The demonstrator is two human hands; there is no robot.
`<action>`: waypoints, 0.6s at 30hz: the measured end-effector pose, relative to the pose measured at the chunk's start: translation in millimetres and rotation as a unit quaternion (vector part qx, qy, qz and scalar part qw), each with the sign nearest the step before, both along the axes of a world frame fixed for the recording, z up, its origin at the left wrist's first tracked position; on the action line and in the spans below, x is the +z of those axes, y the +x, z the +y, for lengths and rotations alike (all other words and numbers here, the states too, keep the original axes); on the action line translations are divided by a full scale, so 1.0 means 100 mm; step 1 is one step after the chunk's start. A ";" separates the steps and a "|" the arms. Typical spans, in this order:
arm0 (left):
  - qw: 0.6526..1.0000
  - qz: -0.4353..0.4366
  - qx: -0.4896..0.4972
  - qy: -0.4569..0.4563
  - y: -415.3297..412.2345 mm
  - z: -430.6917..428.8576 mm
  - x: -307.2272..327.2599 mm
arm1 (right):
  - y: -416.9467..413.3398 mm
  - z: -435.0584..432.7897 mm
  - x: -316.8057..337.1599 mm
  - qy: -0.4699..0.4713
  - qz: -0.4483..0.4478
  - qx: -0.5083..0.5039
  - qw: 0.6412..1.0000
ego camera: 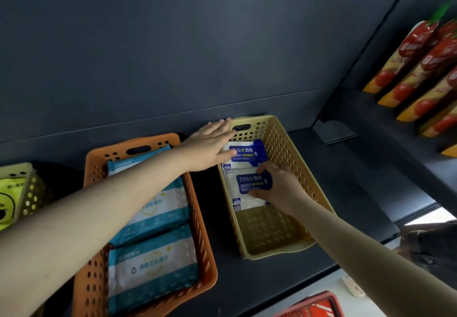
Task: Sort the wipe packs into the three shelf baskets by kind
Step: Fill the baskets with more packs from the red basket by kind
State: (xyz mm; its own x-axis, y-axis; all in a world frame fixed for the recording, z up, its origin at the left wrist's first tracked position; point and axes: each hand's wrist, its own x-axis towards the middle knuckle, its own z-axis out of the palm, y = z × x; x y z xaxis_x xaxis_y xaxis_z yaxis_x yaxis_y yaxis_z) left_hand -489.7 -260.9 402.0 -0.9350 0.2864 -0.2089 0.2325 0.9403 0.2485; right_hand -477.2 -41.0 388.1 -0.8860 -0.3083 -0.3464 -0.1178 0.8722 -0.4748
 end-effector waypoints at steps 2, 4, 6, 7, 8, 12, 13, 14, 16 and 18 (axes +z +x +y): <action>1.000 -0.002 -0.001 0.000 0.00 0.00 -0.01 | -0.01 0.01 -0.01 0.003 0.002 0.005 1.000; 1.000 0.000 -0.001 -0.001 -0.01 -0.01 -0.02 | -0.02 0.04 -0.01 0.009 0.014 0.026 1.000; 1.000 0.002 -0.001 0.000 -0.01 -0.01 -0.01 | -0.04 0.05 -0.01 0.007 0.021 0.059 0.998; 1.000 0.002 -0.002 0.000 -0.01 -0.01 -0.01 | -0.05 0.04 -0.01 0.008 0.015 0.077 0.997; 1.000 0.005 -0.002 -0.001 -0.01 0.00 -0.03 | -0.07 0.04 -0.02 0.015 0.007 0.094 0.995; 1.000 0.008 0.001 0.009 -0.04 -0.02 -0.02 | -0.16 0.02 -0.01 0.039 -0.020 0.128 0.991; 0.999 0.015 0.004 0.030 -0.04 -0.03 -0.02 | -0.17 0.04 -0.01 0.026 -0.026 0.126 0.991; 0.997 0.042 0.010 0.057 0.03 -0.06 0.05 | -0.12 0.05 0.06 0.005 -0.019 0.125 0.992; 0.987 0.083 0.030 0.131 0.14 -0.12 0.14 | -0.10 0.07 0.16 -0.030 -0.001 0.107 0.994; 0.978 0.111 0.052 0.168 0.30 -0.26 0.20 | -0.09 0.08 0.28 -0.049 0.031 0.095 0.994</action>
